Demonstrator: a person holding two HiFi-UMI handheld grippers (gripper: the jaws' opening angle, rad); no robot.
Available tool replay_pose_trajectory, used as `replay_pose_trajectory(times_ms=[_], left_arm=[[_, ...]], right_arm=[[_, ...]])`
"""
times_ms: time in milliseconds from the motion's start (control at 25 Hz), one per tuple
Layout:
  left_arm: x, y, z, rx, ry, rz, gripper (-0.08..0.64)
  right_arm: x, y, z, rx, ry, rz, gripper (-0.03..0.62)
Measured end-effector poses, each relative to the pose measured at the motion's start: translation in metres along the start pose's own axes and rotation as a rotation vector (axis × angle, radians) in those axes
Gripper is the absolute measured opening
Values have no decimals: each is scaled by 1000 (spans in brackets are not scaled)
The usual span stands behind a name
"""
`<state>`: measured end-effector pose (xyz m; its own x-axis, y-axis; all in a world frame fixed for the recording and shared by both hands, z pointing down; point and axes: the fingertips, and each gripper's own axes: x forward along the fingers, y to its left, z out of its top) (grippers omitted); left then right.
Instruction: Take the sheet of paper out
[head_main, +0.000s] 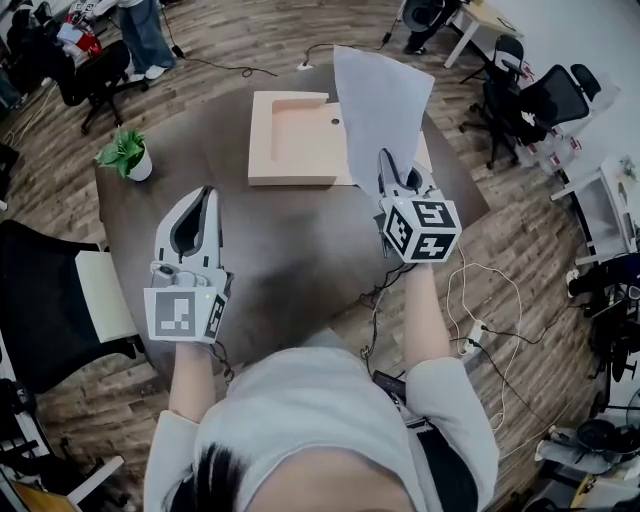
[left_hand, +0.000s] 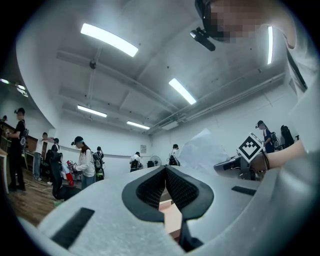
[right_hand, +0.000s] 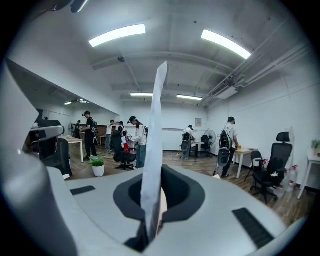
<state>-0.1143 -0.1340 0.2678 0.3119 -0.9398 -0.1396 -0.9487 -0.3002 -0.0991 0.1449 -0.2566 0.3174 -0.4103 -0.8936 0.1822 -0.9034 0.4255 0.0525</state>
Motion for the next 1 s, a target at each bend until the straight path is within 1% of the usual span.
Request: replay_pose_trajectory(times_ms=[440, 1000], left_arm=[[-11, -2, 8, -7, -20, -25, 9], [-16, 2, 12, -12, -26, -33, 9]], right_arm=[[-38, 20, 12, -46, -55, -38, 14], [-68, 33, 15, -43, -105, -67, 14]])
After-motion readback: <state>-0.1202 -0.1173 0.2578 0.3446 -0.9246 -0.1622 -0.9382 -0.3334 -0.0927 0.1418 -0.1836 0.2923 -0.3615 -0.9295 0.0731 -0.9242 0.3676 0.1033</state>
